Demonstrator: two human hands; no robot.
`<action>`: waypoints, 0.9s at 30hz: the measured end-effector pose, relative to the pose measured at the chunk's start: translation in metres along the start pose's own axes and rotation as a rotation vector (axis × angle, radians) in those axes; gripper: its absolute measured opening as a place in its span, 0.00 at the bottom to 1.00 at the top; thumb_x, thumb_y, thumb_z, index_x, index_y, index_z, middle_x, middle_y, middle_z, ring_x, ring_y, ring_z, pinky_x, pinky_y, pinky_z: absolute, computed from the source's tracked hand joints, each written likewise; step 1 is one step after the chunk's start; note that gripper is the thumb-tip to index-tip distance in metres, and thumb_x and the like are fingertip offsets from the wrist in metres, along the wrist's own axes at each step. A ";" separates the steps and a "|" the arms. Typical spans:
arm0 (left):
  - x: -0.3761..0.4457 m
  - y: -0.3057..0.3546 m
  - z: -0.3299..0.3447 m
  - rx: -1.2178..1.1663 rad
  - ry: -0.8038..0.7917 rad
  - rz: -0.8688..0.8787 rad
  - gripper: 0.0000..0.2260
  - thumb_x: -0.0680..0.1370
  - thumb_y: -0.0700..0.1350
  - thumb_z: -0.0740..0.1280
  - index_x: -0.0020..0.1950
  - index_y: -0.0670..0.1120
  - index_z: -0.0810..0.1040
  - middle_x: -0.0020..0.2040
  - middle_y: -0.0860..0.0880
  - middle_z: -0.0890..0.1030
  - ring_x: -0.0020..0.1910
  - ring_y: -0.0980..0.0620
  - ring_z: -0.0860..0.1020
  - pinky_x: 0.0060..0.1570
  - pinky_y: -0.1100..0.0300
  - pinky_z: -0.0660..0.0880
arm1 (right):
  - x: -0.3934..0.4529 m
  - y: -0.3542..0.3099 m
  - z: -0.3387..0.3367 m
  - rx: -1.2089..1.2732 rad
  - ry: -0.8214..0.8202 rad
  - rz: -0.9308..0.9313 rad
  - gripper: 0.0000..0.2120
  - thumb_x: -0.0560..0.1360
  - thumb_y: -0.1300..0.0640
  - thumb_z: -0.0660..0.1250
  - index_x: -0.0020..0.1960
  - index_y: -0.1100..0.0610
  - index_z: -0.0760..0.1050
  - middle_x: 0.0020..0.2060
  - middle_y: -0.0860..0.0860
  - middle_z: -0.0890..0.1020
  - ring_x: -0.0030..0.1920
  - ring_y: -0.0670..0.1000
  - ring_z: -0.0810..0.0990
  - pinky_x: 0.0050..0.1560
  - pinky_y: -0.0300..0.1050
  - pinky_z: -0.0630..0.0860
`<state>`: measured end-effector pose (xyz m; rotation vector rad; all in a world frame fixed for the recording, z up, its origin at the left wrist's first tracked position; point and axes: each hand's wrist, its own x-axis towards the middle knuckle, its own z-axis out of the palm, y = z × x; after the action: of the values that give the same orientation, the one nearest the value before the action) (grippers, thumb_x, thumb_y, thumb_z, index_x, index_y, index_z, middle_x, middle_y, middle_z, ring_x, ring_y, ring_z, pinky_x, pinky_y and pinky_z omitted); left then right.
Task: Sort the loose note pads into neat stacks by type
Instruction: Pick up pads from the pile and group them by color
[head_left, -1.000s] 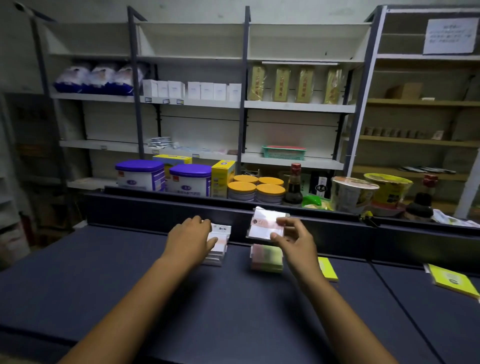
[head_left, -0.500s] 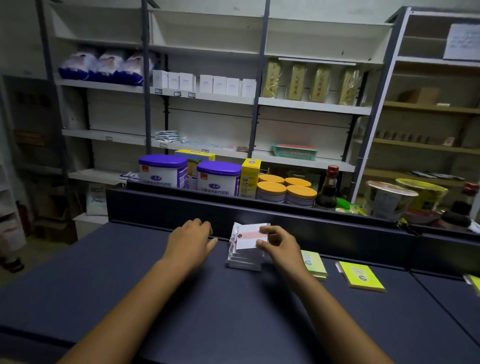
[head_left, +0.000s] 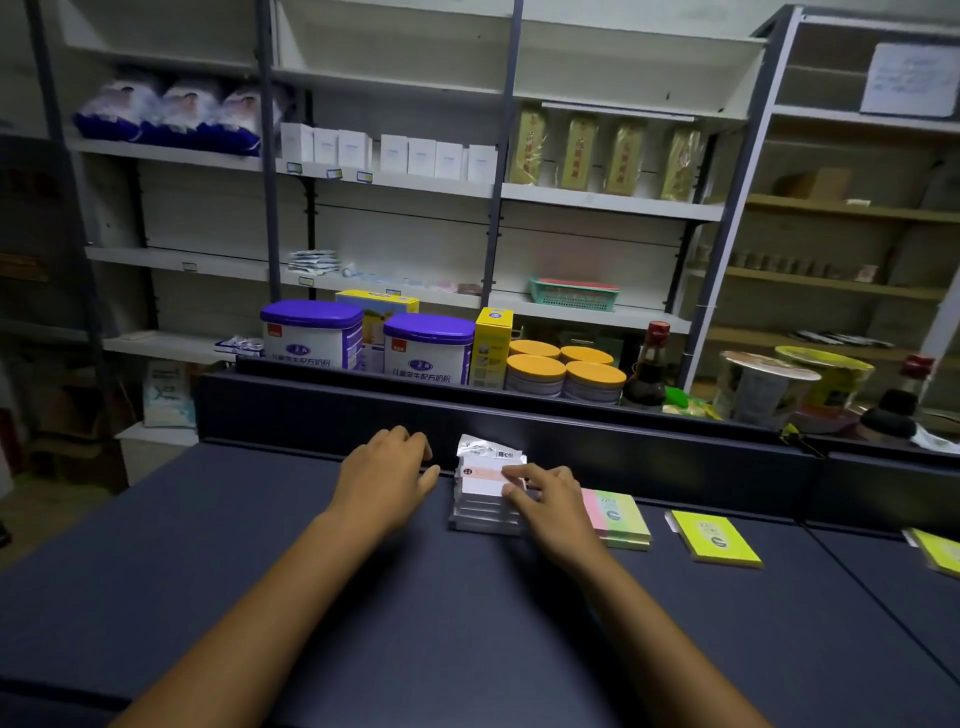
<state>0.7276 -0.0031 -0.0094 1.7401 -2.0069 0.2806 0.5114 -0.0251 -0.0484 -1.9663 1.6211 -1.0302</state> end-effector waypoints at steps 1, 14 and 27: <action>0.000 0.004 -0.001 -0.006 -0.004 0.007 0.14 0.80 0.56 0.60 0.62 0.51 0.74 0.59 0.52 0.76 0.58 0.52 0.74 0.52 0.57 0.74 | -0.003 0.000 -0.004 0.026 -0.012 -0.006 0.14 0.79 0.50 0.66 0.64 0.48 0.78 0.54 0.52 0.70 0.62 0.53 0.72 0.68 0.49 0.68; -0.004 0.146 -0.014 -0.093 -0.057 0.181 0.14 0.79 0.56 0.62 0.62 0.52 0.74 0.60 0.52 0.77 0.58 0.51 0.75 0.53 0.55 0.75 | -0.073 0.057 -0.157 -0.523 0.016 -0.023 0.20 0.76 0.44 0.66 0.65 0.50 0.70 0.60 0.47 0.74 0.63 0.49 0.72 0.56 0.47 0.73; -0.073 0.360 -0.011 -0.167 -0.130 0.395 0.15 0.80 0.57 0.61 0.62 0.52 0.73 0.59 0.50 0.77 0.58 0.49 0.75 0.53 0.53 0.75 | -0.226 0.140 -0.342 -0.761 0.089 0.202 0.26 0.78 0.40 0.63 0.70 0.53 0.67 0.67 0.51 0.72 0.66 0.54 0.71 0.62 0.51 0.73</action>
<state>0.3862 0.1297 0.0186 1.2826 -2.3875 0.1226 0.1504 0.2069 0.0121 -2.1256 2.4575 -0.4467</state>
